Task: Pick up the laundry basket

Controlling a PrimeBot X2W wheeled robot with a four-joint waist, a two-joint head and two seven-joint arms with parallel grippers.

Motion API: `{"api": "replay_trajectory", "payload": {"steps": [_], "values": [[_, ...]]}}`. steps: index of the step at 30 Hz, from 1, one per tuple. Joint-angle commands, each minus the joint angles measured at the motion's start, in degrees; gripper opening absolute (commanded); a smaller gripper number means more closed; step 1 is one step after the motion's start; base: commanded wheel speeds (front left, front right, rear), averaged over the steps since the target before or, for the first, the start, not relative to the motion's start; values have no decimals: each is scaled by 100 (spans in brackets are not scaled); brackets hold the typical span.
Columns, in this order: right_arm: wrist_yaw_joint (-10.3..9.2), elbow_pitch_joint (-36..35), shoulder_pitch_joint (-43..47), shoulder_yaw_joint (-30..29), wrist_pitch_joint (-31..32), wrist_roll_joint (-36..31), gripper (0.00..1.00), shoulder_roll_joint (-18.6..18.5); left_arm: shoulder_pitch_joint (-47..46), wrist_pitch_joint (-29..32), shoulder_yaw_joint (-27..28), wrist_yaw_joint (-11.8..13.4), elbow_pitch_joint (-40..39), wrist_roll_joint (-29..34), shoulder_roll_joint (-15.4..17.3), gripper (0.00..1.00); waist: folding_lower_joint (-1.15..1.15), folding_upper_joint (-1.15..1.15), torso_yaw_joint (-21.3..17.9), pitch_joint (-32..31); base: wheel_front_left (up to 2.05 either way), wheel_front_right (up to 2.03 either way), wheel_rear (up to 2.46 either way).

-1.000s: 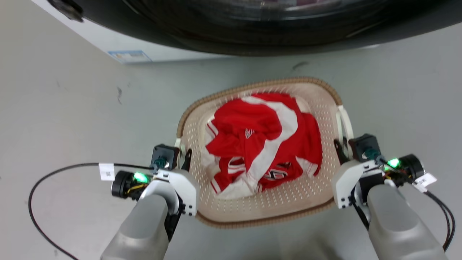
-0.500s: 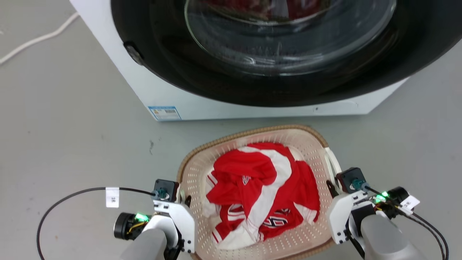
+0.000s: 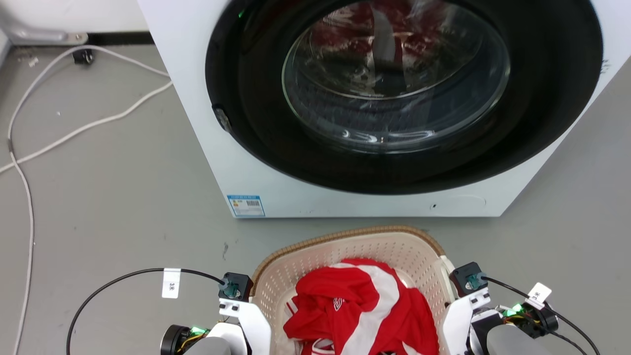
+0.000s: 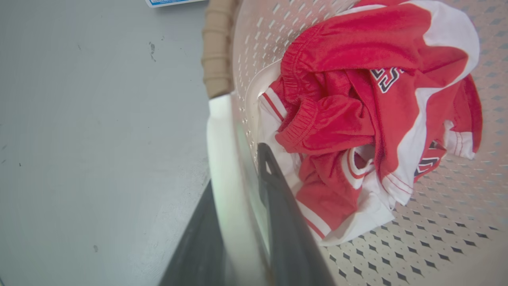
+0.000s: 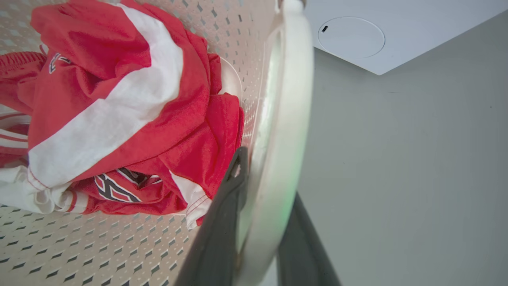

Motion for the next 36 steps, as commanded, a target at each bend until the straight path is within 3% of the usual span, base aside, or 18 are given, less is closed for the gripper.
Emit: {"api": "replay_trajectory", "payload": {"steps": [1,9,24,36], "values": [[17,-21,52,141,69,72,0,90,7,45,-90,-103,-119,-41,-133,0,1,0,-16,-182,0,0,0],[23,-56,184,813,649,769,0,111,30,537,-460,-104,-126,-431,-112,0,1,0,-76,-607,0,0,0],[23,-12,130,1481,1155,1509,0,67,-20,1122,-1016,-104,-254,-1124,77,0,1,0,-247,-873,0,0,0],[23,-40,90,1937,1279,1976,0,24,-96,1170,-1362,-104,-219,-1480,160,0,1,0,-308,-931,0,0,0]]}}
